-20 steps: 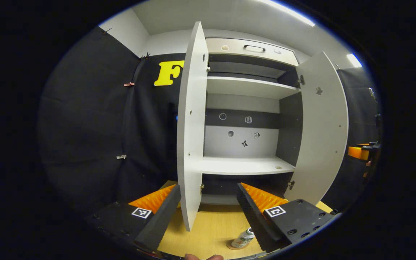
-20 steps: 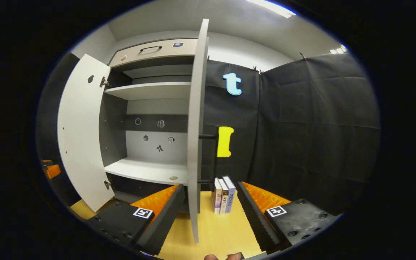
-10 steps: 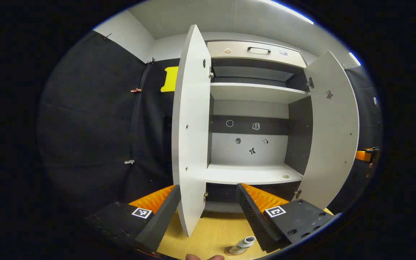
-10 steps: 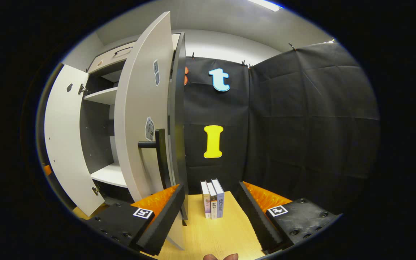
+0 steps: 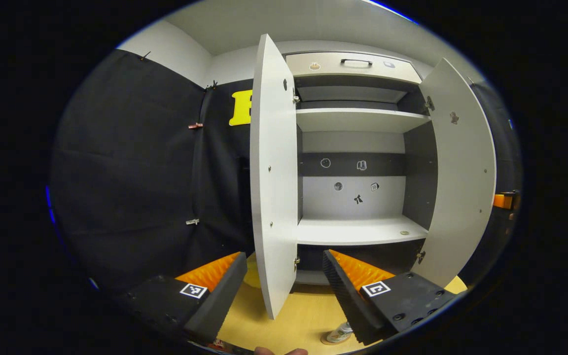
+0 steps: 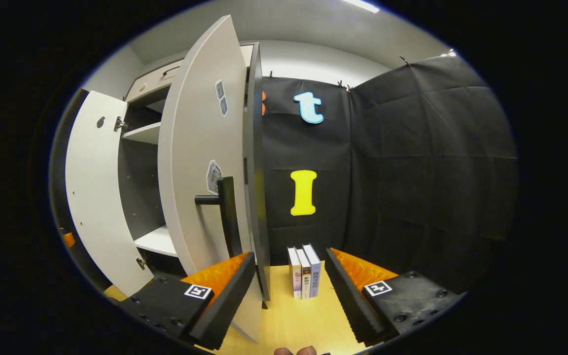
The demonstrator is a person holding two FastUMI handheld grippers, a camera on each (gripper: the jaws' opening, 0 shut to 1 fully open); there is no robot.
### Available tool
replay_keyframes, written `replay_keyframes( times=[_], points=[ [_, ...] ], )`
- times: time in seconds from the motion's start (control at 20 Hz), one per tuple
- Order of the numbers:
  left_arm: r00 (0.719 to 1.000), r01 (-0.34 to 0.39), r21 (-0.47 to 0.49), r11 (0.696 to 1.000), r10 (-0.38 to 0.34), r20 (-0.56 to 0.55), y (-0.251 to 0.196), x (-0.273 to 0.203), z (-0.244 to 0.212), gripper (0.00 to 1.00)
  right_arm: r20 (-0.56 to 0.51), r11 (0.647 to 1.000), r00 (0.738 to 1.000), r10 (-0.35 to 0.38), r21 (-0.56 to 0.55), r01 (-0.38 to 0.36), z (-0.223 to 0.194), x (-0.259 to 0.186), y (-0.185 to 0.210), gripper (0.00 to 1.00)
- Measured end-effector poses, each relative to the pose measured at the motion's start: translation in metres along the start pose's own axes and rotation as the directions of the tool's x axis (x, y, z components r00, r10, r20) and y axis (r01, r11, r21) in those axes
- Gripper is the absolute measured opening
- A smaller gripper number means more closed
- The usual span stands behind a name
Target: Grasp the bottle in the cabinet with the left hand and place it on the coaster, then close the right door with the right hand and the left door with the left hand.
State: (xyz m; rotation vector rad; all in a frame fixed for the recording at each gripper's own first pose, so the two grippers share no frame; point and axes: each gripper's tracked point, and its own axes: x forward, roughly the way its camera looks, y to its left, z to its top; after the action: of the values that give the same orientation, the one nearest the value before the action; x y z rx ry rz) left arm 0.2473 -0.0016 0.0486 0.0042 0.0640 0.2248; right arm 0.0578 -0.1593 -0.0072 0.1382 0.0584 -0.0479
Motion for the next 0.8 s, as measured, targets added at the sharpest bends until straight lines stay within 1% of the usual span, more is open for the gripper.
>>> replay_keyframes(
  times=[0.3, 0.35, 0.4, 0.55, 0.8],
  points=[
    [1.000, 0.000, 0.018, 1.000, 0.000, 0.001, 0.004, -0.008, -0.001, 0.98, -0.006, 0.997, 0.997, 0.082, 0.001, -0.082, -0.004, -0.003, 0.038, 0.96],
    [1.000, 0.002, 0.015, 1.000, -0.002, 0.005, 0.004, -0.009, 0.000, 0.98, -0.008, 0.995, 0.995, 0.096, -0.001, -0.096, -0.004, -0.003, 0.044, 1.00],
    [1.000, 0.007, 0.009, 1.000, -0.007, 0.012, 0.004, -0.009, 0.002, 0.98, -0.007, 0.994, 0.994, 0.108, -0.007, -0.108, -0.004, -0.002, 0.051, 0.96],
    [1.000, 0.012, 0.005, 1.000, -0.013, 0.024, 0.006, -0.012, 0.004, 0.98, -0.002, 0.990, 0.990, 0.139, -0.021, -0.139, -0.005, 0.000, 0.065, 0.96],
    [1.000, 0.000, 0.013, 1.000, 0.000, 0.018, 0.012, -0.011, 0.001, 0.98, -0.013, 0.983, 0.983, 0.184, -0.005, -0.184, -0.008, 0.004, 0.089, 0.96]
  ],
)
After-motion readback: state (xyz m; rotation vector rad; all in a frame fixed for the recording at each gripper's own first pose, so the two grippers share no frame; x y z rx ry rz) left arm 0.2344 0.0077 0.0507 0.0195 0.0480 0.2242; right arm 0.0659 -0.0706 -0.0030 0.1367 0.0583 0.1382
